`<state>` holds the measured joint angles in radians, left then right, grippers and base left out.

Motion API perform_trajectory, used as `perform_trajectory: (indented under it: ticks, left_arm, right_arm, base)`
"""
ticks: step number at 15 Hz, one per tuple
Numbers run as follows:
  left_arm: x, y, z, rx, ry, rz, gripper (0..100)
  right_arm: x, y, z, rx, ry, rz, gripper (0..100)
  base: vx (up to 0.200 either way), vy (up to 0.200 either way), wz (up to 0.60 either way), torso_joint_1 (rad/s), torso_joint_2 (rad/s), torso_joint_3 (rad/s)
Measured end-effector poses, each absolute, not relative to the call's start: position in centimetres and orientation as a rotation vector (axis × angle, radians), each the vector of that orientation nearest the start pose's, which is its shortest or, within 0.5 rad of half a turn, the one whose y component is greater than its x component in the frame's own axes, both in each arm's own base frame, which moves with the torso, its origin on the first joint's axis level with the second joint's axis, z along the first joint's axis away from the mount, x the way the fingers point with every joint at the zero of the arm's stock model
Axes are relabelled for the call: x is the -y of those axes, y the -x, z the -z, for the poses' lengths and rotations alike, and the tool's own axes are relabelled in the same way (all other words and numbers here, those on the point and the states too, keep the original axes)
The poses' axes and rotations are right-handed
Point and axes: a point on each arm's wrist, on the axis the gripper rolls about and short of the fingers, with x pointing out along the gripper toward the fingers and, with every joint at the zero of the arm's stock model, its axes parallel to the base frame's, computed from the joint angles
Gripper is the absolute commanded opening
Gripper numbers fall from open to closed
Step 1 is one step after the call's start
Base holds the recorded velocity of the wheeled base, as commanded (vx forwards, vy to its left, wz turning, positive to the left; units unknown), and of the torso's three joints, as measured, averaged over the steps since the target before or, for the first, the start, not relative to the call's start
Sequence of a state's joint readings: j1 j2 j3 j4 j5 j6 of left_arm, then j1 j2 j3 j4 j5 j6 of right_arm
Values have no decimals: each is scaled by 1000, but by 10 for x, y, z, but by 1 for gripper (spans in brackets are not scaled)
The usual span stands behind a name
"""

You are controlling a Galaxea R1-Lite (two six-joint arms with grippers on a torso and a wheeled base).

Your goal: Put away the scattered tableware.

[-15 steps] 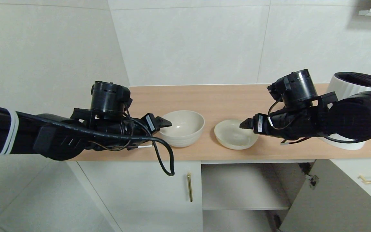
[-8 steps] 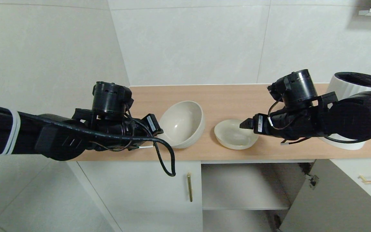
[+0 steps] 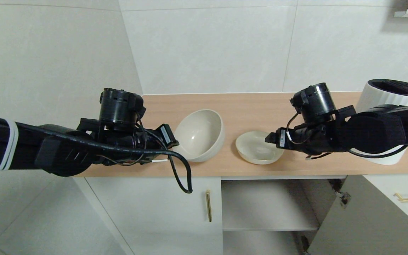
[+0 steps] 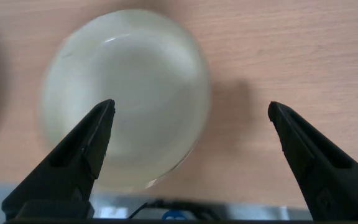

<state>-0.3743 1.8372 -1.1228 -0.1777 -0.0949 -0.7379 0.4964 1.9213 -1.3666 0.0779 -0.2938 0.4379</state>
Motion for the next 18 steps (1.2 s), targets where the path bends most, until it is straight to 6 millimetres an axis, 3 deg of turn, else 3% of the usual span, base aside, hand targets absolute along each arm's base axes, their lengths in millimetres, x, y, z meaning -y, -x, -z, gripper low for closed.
perform_trajectory:
  ticks: [4,10,11,18]
  left_arm:
    - [129,-323,-181,-675,631,239,0]
    - [129,-322,-181,-673,632,240,0]
    - [129,-322,-182,-673,632,240,0]
    - [128,-322,-183,-671,633,240,0]
  right_arm:
    - [-176,-340,-178,-644,-156,-45,100]
    - [-178,-344,-171,-659,-148,-42,100]
    - [-178,-344,-171,-659,-148,-41,0]
    - [-178,-343,-172,-656,-154,-43,0]
  base:
    - [0,0,0,0,0,0]
    - [0,0,0,0,0,0]
    - [0,0,0,0,0,0]
    - [0,0,0,0,0,0]
